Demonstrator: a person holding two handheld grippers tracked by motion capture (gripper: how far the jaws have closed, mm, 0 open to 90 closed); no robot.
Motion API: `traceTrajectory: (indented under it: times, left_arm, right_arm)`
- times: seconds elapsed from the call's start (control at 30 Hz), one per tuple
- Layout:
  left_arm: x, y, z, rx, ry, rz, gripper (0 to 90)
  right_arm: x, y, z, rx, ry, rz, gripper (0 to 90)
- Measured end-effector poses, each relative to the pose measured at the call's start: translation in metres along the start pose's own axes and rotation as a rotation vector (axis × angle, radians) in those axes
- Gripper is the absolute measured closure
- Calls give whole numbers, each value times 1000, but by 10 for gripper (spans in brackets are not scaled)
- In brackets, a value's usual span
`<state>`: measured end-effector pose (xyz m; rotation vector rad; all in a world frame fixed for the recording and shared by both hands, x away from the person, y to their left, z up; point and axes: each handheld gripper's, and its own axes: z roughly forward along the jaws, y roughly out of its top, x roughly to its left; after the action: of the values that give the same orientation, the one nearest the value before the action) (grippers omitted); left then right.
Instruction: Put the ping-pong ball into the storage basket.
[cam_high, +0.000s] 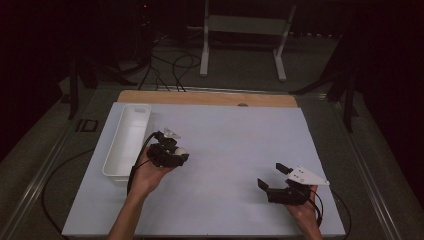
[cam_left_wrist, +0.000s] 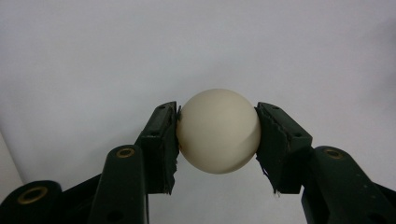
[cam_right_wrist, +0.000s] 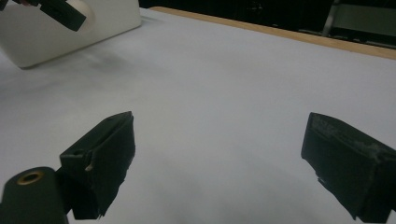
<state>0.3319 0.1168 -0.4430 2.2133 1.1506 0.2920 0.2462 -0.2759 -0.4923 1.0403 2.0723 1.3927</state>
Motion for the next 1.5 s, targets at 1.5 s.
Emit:
traceTrajectory:
  times: [1.5]
  left_arm:
    - [8,1,-14,-21,16,-19,513]
  right_arm:
    - [0,-1,1,1,1,1,95]
